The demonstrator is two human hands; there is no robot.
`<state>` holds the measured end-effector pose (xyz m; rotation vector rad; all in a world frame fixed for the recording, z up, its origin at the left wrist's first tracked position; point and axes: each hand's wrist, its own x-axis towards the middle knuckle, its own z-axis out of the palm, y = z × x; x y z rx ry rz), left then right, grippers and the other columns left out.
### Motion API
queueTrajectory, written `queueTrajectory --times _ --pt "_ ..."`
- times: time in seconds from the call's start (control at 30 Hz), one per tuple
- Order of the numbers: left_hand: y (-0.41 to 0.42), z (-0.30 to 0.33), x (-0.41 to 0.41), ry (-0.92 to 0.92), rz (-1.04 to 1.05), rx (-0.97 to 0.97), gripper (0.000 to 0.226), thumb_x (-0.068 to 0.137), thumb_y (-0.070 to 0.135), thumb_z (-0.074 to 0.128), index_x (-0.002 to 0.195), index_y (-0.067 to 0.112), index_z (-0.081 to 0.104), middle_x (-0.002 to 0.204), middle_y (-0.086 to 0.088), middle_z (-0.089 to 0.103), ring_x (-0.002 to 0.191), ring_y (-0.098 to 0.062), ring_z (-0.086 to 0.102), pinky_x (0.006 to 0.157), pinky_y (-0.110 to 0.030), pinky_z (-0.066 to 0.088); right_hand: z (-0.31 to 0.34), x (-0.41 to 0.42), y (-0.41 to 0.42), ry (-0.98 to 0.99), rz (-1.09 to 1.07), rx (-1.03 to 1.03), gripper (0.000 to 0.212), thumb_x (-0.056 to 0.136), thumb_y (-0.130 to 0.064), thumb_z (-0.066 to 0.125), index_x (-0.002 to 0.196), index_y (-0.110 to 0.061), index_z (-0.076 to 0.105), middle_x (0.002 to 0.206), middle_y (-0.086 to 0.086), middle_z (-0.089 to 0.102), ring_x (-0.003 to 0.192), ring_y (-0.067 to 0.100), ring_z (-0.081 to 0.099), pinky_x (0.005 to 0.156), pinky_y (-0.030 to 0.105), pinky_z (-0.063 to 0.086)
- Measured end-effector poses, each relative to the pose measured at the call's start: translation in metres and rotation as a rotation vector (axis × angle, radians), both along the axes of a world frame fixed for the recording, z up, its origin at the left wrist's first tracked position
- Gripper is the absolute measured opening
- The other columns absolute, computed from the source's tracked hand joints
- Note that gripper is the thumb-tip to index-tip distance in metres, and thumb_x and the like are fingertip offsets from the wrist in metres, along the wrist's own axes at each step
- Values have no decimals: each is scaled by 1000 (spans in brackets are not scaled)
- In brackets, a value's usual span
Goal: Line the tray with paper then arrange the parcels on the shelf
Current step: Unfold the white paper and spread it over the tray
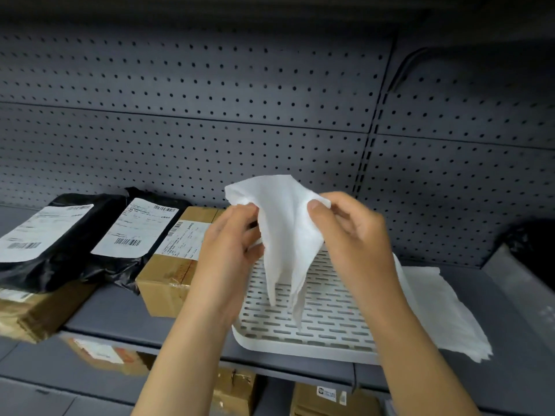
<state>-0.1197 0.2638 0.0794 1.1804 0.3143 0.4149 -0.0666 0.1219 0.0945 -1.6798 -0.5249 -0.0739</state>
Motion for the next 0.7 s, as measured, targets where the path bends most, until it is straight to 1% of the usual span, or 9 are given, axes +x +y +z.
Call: queueTrajectory --times 0.07,0.1,0.17,0.23,0.27,0.33,0.43,0.57,0.7 --pt "0 5 1 34 6 -37 31 96 29 53 102 1 66 86 -11 60 78 -30 54 62 -34 43 3 6 -7 5 -4 11 21 96 -28 60 86 -12 68 84 22 63 67 20 52 64 27 41" --pt "2 5 1 22 -2 -68 34 97 34 51 104 5 68 87 -11 64 78 -28 60 62 -32 46 3 9 -10 8 -4 21 22 95 -28 60 86 -10 68 87 26 62 67 25 52 65 32 42" --pt "4 3 2 -19 -48 -142 48 100 51 42 105 14 71 96 0 74 85 -22 71 70 -35 52 4 14 -15 19 -8 37 25 95 -28 59 88 -6 66 90 28 61 68 27 53 66 35 43" --pt "0 4 3 -3 -94 -106 60 98 62 38 116 15 71 111 0 79 100 -24 75 82 -41 56 4 16 -19 49 -8 50 24 96 -26 58 89 -4 66 90 26 63 69 19 56 63 29 46" --pt "-2 3 4 23 -98 -33 51 98 57 45 120 19 71 114 1 80 105 -22 75 84 -40 58 5 17 -21 72 -5 60 23 97 -24 57 89 -5 67 88 23 66 69 16 59 60 23 48" --pt "-4 -2 7 47 -80 102 27 98 28 62 124 24 69 111 4 81 101 -18 77 75 -33 61 8 21 -29 119 -8 63 21 97 -24 57 91 -8 70 87 15 70 70 12 64 63 24 52" --pt "0 -9 10 56 -77 198 43 98 -4 57 130 24 63 113 -1 80 100 -24 78 71 -33 64 14 28 -54 180 -80 93 20 96 -32 59 94 -19 74 85 3 74 77 14 68 72 35 53" --pt "9 -10 13 65 -94 301 38 100 -4 54 128 20 65 116 -9 79 102 -33 76 74 -39 64 20 39 -96 234 -130 167 25 94 -34 60 102 -13 73 88 6 75 79 23 70 71 34 51" --pt "17 -4 16 71 -99 319 31 97 -1 61 122 14 70 108 -12 80 96 -37 77 71 -36 65 14 60 -116 241 -248 96 14 91 -31 66 93 -25 79 87 -3 79 87 25 74 74 38 53"
